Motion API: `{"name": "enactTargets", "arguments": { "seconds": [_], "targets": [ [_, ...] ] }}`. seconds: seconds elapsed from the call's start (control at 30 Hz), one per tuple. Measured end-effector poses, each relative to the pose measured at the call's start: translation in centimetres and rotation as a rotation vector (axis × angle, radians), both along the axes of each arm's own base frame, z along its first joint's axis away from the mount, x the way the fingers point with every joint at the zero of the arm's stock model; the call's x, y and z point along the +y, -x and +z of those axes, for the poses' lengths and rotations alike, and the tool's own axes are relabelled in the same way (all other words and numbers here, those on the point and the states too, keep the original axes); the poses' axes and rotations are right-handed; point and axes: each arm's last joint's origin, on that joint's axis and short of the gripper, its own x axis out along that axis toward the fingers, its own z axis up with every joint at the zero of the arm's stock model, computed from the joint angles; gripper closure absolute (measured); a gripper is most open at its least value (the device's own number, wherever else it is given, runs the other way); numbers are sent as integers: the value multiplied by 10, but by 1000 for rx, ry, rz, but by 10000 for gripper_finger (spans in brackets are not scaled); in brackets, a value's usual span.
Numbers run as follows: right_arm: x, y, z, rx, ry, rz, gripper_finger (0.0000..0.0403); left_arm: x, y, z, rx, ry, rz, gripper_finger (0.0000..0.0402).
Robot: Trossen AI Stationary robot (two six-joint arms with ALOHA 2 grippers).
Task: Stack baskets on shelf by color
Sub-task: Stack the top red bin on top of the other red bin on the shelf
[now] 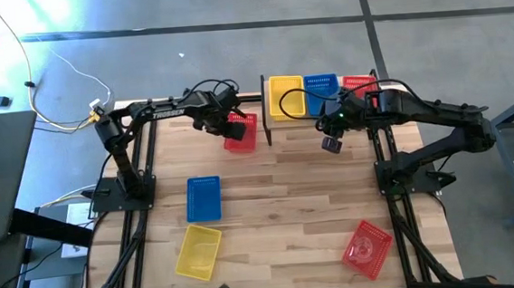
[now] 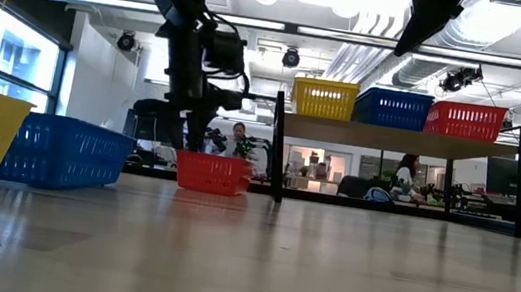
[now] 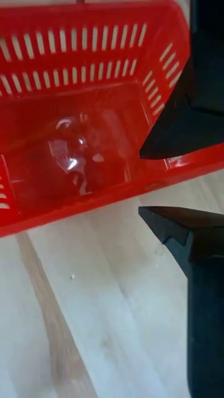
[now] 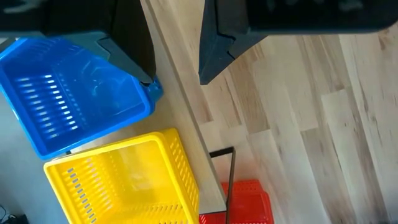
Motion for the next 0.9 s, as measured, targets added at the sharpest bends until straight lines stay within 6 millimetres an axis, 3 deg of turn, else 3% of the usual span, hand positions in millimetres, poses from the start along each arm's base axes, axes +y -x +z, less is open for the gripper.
{"name": "enactTargets", "arguments": {
  "seconds": [0.37,0.73,0.9],
  "targets": [
    [0,-1,0,-6,-6,2,293,7,2,-13,31,28,26,286],
    [2,-8,5,-107,-54,59,293,8,1,-13,29,10,20,392],
    [11,-15,9,-158,-40,142,293,7,2,-7,14,-2,24,389]
  ]
}}
